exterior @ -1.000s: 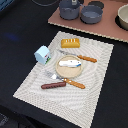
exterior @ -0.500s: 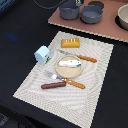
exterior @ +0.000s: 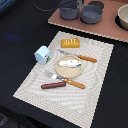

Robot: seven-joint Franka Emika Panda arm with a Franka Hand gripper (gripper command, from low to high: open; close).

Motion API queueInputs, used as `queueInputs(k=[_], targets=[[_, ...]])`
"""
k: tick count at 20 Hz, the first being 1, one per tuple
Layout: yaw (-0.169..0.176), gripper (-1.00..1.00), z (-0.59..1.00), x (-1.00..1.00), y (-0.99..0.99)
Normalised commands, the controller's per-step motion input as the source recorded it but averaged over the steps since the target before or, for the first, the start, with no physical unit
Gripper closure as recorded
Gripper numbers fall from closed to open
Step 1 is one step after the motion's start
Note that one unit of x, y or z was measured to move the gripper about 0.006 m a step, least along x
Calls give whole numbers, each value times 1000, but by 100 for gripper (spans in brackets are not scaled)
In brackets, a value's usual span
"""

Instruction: Interact with the objects in diverse but meaningful ways.

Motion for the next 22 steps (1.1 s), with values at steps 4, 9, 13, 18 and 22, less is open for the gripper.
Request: queueInputs(k=[4,9,13,18,22], targets=[[-54,-100,-50,464,121],[-37,-100,-110,315,58],[-23,-100,-146,242,34],[-17,-100,-138,229,66],[-12,-100,-43,399,276]])
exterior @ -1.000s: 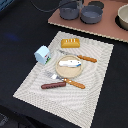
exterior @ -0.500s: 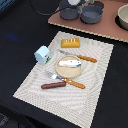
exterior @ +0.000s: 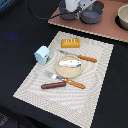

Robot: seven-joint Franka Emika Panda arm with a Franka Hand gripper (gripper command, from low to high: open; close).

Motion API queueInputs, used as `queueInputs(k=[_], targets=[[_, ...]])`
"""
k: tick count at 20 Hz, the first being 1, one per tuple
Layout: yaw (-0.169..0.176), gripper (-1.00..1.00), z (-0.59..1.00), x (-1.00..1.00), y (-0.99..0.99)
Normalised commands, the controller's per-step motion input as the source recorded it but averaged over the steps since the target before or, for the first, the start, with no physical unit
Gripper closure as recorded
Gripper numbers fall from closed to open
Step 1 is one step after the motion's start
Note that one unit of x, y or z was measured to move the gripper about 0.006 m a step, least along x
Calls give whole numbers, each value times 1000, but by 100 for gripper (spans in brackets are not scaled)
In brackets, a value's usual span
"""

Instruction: Interact with the objects in diverse but meaningful ways.

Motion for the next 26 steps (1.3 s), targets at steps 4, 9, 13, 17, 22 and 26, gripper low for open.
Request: queueInputs(k=[4,9,13,17,22,26], targets=[[-24,-100,1,576,604],[-32,-100,0,521,619],[-38,-100,-26,325,350],[-30,-100,-9,211,74],[-21,-100,42,176,0],[-9,-100,1,163,0]])
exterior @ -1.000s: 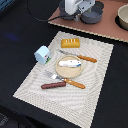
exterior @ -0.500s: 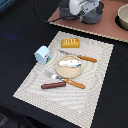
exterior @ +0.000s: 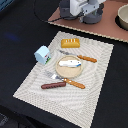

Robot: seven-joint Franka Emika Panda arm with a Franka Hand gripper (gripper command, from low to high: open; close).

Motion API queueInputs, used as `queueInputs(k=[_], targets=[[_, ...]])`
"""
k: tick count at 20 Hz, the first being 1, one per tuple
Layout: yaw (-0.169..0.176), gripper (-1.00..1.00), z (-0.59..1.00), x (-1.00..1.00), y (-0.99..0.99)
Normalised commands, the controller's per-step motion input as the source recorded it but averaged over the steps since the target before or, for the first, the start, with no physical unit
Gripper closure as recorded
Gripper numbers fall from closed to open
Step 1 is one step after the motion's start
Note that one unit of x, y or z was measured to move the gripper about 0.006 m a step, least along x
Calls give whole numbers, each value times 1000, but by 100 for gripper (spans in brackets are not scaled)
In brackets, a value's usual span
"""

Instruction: Interact with the objects in diverse but meaningful ways.

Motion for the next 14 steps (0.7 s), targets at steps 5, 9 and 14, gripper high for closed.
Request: queueInputs(k=[5,9,14], targets=[[-1,-100,27,197,41],[0,-100,64,246,92],[0,100,55,246,83]])
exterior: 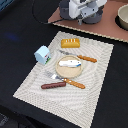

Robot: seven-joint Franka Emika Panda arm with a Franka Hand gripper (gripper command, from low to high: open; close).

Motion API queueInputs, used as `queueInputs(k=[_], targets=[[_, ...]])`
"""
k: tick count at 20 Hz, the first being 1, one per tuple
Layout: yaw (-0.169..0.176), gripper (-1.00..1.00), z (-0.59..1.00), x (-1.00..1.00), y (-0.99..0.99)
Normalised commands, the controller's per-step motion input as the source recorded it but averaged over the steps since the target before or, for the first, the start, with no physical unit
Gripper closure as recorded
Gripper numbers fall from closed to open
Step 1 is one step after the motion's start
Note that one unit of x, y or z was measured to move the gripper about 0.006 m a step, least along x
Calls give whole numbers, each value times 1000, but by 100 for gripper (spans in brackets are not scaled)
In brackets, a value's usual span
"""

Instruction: Interact with the objects in diverse but meaningful ways.

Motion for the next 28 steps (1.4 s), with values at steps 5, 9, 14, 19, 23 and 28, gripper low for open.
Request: queueInputs(k=[5,9,14,19,23,28], targets=[[0,100,51,239,68],[0,100,40,246,61],[0,100,45,257,78],[0,100,206,258,54],[0,100,558,100,-31],[0,100,723,79,-185]])
